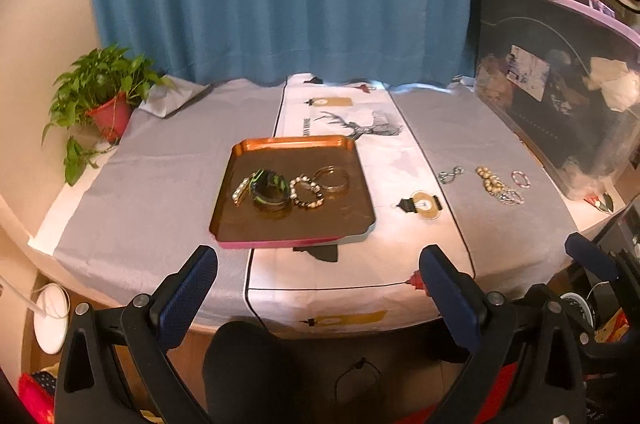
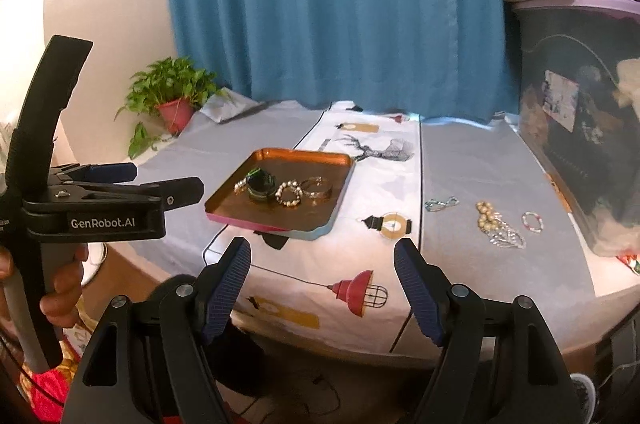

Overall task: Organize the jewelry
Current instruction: 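Move both tools back over the loose bracelets beside the tray, then grasp the green bead chain with the left tool while the right grasps the pink-green bracelet, then carry the green chain and pink-green bracelet over the copper tray, then open both tools to drop the chain and bracelet onto the tray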

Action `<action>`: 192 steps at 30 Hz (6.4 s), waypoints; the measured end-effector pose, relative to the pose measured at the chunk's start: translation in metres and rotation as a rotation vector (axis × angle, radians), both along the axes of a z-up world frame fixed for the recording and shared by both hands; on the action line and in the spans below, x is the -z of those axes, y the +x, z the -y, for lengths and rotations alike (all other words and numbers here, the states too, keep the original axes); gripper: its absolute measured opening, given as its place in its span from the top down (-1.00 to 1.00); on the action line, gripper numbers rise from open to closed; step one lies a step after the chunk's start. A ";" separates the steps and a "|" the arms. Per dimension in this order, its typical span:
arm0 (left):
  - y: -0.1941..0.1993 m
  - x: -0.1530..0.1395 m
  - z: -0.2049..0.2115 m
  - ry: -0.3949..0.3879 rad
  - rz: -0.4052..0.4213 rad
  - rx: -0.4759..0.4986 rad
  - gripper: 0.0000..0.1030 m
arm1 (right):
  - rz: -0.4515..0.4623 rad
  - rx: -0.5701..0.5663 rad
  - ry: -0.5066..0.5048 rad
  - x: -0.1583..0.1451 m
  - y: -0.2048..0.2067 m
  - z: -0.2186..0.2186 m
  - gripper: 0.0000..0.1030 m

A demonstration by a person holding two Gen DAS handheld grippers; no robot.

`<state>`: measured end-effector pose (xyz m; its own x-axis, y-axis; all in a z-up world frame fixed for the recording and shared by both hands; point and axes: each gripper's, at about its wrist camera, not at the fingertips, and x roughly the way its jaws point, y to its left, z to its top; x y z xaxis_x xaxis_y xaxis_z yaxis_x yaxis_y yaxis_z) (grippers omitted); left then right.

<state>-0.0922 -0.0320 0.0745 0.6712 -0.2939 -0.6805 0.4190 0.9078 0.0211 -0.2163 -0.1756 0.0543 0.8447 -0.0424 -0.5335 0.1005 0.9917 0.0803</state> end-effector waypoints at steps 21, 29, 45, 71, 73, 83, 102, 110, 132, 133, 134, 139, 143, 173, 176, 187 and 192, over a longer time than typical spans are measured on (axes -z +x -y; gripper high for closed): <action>0.026 0.019 0.071 0.008 -0.045 0.054 -0.95 | -0.010 0.104 0.064 0.020 -0.001 0.064 -0.45; 0.052 0.048 0.119 0.037 -0.097 0.098 -0.95 | -0.054 0.214 0.079 0.050 0.005 0.121 -0.45; 0.116 0.109 0.213 0.140 -0.168 0.149 -0.95 | -0.160 0.438 0.085 0.111 0.034 0.247 -0.45; 0.184 0.168 0.334 0.202 -0.266 0.318 -0.95 | -0.253 0.563 0.080 0.158 0.118 0.380 -0.45; 0.189 0.172 0.337 0.207 -0.278 0.317 -0.95 | -0.263 0.557 0.063 0.158 0.128 0.384 -0.45; 0.204 0.188 0.339 0.193 -0.315 0.327 -1.00 | -0.301 0.532 0.030 0.168 0.149 0.391 -0.50; 0.164 0.161 0.343 0.152 -0.310 0.505 0.94 | -0.246 0.461 0.000 0.163 0.146 0.371 0.87; 0.166 0.136 0.332 0.120 -0.286 0.484 0.94 | -0.207 0.466 -0.011 0.141 0.141 0.365 0.87; 0.126 0.028 0.185 0.001 -0.125 0.293 0.94 | -0.074 0.323 -0.080 0.039 0.102 0.233 0.87; 0.125 0.025 0.174 -0.007 -0.125 0.285 0.94 | -0.067 0.306 -0.079 0.035 0.102 0.221 0.87; 0.123 0.021 0.162 -0.016 -0.122 0.275 0.94 | -0.062 0.293 -0.075 0.032 0.101 0.212 0.87; 0.114 0.005 0.103 -0.050 -0.094 0.231 0.94 | -0.037 0.201 -0.079 0.020 0.106 0.154 0.87; 0.114 -0.004 0.057 -0.078 -0.073 0.193 0.93 | -0.020 0.128 -0.079 0.012 0.115 0.106 0.87; 0.239 0.076 -0.026 -0.044 -0.148 -0.016 0.93 | -0.135 -0.087 -0.046 0.068 0.275 -0.024 0.87; 0.252 0.090 -0.023 -0.030 -0.170 -0.026 0.93 | -0.151 -0.092 -0.040 0.078 0.288 -0.024 0.87; 0.267 0.111 -0.007 0.083 -0.109 -0.060 -0.98 | -0.286 -0.086 -0.016 0.116 0.329 -0.018 0.18; 0.253 0.106 -0.001 0.144 -0.063 -0.027 -0.98 | -0.285 -0.080 -0.010 0.120 0.318 -0.014 -0.25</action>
<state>0.1608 -0.0306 -0.0314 0.6319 -0.1728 -0.7555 0.3994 0.9080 0.1263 0.1016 -0.1612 -0.0660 0.6617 0.0122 -0.7497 0.0388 0.9980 0.0505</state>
